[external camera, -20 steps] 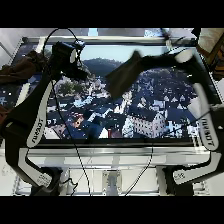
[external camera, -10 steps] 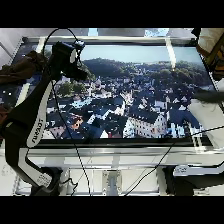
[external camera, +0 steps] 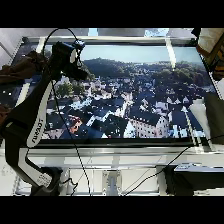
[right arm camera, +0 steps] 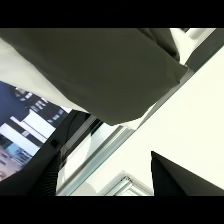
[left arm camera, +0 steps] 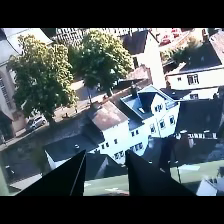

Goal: Fold the shirts.

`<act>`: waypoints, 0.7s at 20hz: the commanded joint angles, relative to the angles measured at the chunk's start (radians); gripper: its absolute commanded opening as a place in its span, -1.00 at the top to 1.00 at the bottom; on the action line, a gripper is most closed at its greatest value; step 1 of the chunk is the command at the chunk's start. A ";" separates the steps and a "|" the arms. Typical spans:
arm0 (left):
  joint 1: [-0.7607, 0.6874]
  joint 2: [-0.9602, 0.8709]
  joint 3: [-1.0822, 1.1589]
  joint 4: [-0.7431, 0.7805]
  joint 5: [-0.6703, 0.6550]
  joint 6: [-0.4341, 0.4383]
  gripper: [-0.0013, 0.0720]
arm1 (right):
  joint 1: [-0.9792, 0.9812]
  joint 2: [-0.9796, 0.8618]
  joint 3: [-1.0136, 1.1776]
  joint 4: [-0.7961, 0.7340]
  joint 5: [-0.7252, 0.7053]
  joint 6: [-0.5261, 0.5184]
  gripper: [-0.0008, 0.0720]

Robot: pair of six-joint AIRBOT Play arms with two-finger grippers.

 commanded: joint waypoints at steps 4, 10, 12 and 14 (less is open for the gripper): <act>0.001 -0.001 0.000 0.000 -0.002 0.000 0.15 | -0.034 0.001 0.000 0.062 -0.018 0.002 -0.70; 0.001 -0.001 0.000 0.000 -0.008 -0.001 0.15 | -0.034 0.001 0.000 0.061 -0.017 0.002 -0.70; 0.001 -0.001 0.000 0.000 -0.008 -0.001 0.15 | -0.034 0.001 0.000 0.061 -0.017 0.002 -0.70; 0.001 -0.001 0.000 0.000 -0.008 -0.001 0.15 | -0.034 0.001 0.000 0.061 -0.017 0.002 -0.70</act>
